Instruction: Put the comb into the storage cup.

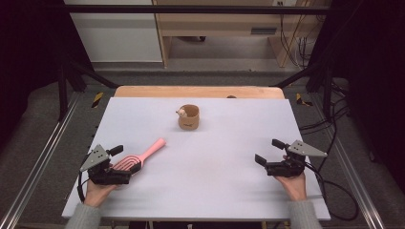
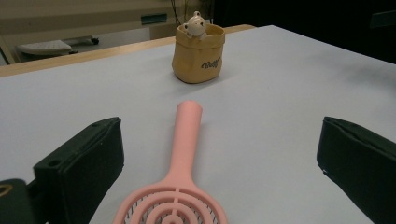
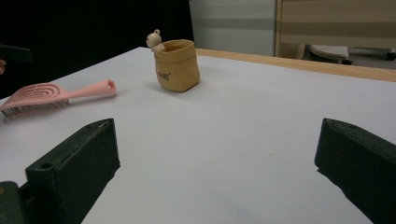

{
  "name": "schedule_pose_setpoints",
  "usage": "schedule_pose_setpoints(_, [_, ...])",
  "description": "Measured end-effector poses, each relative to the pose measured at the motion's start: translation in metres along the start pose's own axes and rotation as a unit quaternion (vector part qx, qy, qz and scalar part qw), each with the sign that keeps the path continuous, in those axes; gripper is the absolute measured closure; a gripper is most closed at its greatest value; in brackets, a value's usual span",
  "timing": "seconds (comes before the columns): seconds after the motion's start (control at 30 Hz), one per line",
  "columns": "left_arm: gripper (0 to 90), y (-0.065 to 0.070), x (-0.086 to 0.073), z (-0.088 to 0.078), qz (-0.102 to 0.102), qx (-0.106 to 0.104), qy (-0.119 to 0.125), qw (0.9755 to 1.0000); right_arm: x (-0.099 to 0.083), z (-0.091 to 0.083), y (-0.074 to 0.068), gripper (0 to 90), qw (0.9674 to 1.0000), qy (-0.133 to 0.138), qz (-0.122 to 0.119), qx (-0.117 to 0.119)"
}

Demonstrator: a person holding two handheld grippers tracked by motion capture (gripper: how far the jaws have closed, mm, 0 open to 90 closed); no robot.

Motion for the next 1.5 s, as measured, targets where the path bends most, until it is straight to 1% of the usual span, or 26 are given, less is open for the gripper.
schedule_pose_setpoints(0.2, [0.6, 0.001, 0.002, -0.002, 0.000, -0.002, 0.001, 1.0000, 0.000, 0.000, 0.000, 0.3, 1.0000, 0.000, 0.000, 0.000])
schedule_pose_setpoints(0.43, [0.7, 0.001, 0.004, -0.003, 0.000, 0.002, -0.008, 1.0000, 0.000, 0.000, 0.000, 0.3, 1.0000, -0.003, -0.002, -0.003])
schedule_pose_setpoints(0.63, [1.4, -0.004, 0.006, -0.006, -0.004, 0.011, -0.021, 0.9997, -0.001, 0.000, 0.000, 0.4, 1.0000, -0.004, -0.002, -0.003])
schedule_pose_setpoints(0.67, [1.5, -0.008, 0.006, -0.008, -0.008, 0.018, -0.026, 0.9995, -0.001, 0.001, 0.000, 0.4, 1.0000, -0.004, -0.001, -0.003])
schedule_pose_setpoints(0.7, [1.8, -0.008, 0.006, -0.008, -0.008, 0.018, -0.026, 0.9995, -0.001, 0.001, 0.000, 0.4, 1.0000, -0.005, -0.002, -0.004])
schedule_pose_setpoints(0.73, [2.9, -0.011, 0.006, -0.009, -0.015, 0.019, -0.029, 0.9993, -0.001, 0.001, 0.000, 0.4, 1.0000, -0.006, -0.001, -0.003])
schedule_pose_setpoints(0.77, [3.6, -0.011, 0.006, -0.009, -0.015, 0.019, -0.029, 0.9993, -0.001, 0.001, 0.000, 0.4, 1.0000, -0.006, -0.001, -0.003])
schedule_pose_setpoints(0.8, [4.6, -0.014, 0.005, -0.011, -0.017, 0.025, -0.034, 0.9989, -0.001, 0.001, 0.000, 0.4, 1.0000, -0.006, -0.001, -0.003])
schedule_pose_setpoints(0.9, [8.4, -0.016, 0.004, -0.012, -0.016, 0.030, -0.039, 0.9987, -0.001, 0.001, 0.000, 0.4, 1.0000, -0.006, -0.001, -0.003])
schedule_pose_setpoints(0.93, [11.6, -0.017, 0.004, -0.013, -0.017, 0.031, -0.042, 0.9985, -0.002, 0.001, 0.000, 0.4, 1.0000, -0.007, -0.002, -0.004])
schedule_pose_setpoints(1.0, [14.8, -0.018, 0.003, -0.014, -0.018, 0.031, -0.046, 0.9983, -0.002, 0.001, 0.000, 0.4, 1.0000, -0.007, -0.002, -0.004])
schedule_pose_setpoints(1.07, [18.9, -0.022, 0.001, -0.015, -0.018, 0.042, -0.056, 0.9974, -0.002, 0.001, 0.000, 0.4, 1.0000, -0.007, -0.002, -0.004])
schedule_pose_setpoints(1.13, [23.8, -0.024, -0.001, -0.016, -0.020, 0.051, -0.061, 0.9966, -0.002, 0.001, 0.000, 0.4, 1.0000, -0.007, -0.001, -0.003])
schedule_pose_setpoints(1.17, [26.5, -0.024, -0.001, -0.016, -0.020, 0.051, -0.061, 0.9966, -0.002, 0.001, 0.000, 0.4, 1.0000, -0.007, -0.001, -0.003])
schedule_pose_setpoints(1.2, [29.4, -0.026, -0.002, -0.017, -0.022, 0.060, -0.065, 0.9958, -0.002, 0.001, 0.000, 0.4, 1.0000, -0.007, -0.001, -0.003])
schedule_pose_setpoints(1.3, [37.2, -0.029, -0.003, -0.018, -0.026, 0.064, -0.069, 0.9952, -0.002, 0.001, 0.000, 0.4, 1.0000, -0.007, -0.002, -0.004])
schedule_pose_setpoints(1.33, [37.2, -0.030, -0.004, -0.019, -0.028, 0.067, -0.073, 0.9947, -0.002, 0.001, 0.000, 0.4, 1.0000, -0.007, -0.002, -0.004])
schedule_pose_setpoints(1.37, [43.4, -0.032, -0.005, -0.019, -0.029, 0.072, -0.078, 0.9939, -0.002, 0.001, 0.000, 0.4, 1.0000, -0.007, -0.002, -0.004])
schedule_pose_setpoints(1.47, [51.5, -0.034, -0.006, -0.020, -0.031, 0.077, -0.082, 0.9932, -0.002, 0.001, 0.000, 0.4, 1.0000, -0.007, -0.002, -0.004])
schedule_pose_setpoints(1.5, [54.8, -0.037, -0.008, -0.021, -0.030, 0.087, -0.090, 0.9917, -0.002, 0.001, 0.000, 0.4, 1.0000, -0.008, -0.002, -0.004])
Point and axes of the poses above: each handheld gripper's, and its own axes: z roughly forward along the jaws, x roughly out of its top, y roughly to its right, the point moved 9 cm from there along z, roughly forward along the jaws, and after that the axes turned 6 degrees about -y, right-handed, at the moved point
